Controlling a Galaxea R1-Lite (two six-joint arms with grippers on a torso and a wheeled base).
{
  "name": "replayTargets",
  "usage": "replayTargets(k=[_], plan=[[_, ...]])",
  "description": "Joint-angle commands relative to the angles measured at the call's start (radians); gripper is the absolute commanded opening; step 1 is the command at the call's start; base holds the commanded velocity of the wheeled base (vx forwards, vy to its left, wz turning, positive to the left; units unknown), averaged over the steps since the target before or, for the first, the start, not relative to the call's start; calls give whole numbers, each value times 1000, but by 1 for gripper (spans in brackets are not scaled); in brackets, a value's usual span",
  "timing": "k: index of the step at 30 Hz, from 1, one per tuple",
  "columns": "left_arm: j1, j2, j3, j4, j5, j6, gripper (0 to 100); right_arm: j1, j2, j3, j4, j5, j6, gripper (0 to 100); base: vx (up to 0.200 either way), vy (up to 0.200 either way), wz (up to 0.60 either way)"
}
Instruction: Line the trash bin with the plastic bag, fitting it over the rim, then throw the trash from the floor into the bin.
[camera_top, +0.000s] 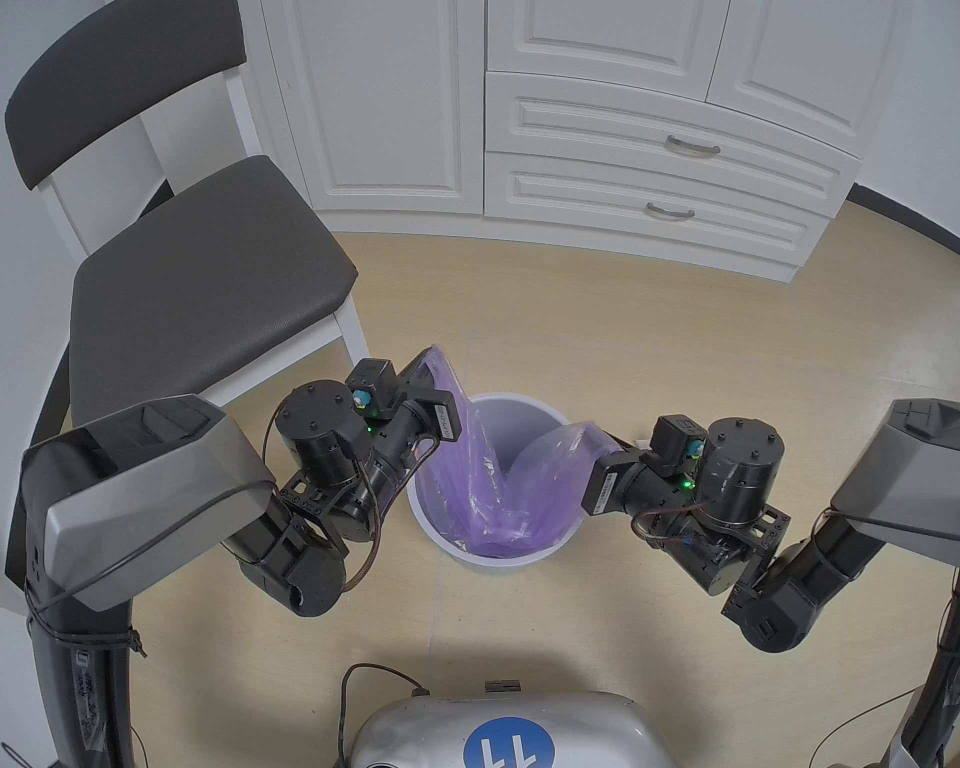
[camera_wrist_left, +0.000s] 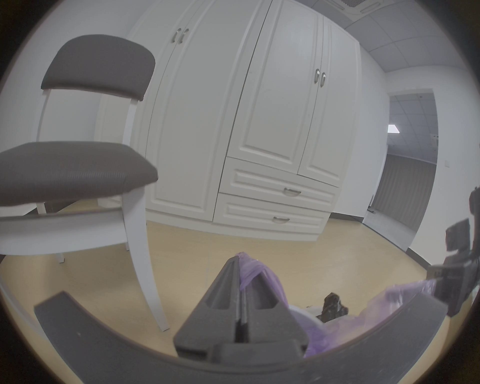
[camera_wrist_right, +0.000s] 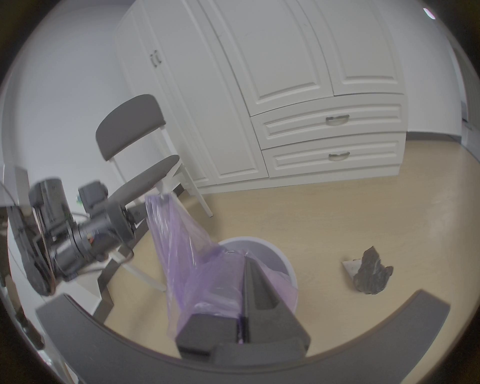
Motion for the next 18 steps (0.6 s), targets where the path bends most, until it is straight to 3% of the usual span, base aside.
replayTargets(k=[1, 4, 11, 18], plan=[[45, 31, -21, 11, -15, -1, 0, -1, 102, -102, -3, 6, 82, 0, 0, 0, 0], [53, -8, 15, 21, -19, -1, 0, 5, 111, -123, -5, 3, 111, 0, 0, 0, 0], [69, -87, 62, 55, -35, -1, 0, 32, 146, -215, 10, -3, 270, 0, 0, 0, 0], [42, -127, 122, 52, -36, 6, 0, 38, 224, -255, 10, 1, 292, 0, 0, 0, 0]])
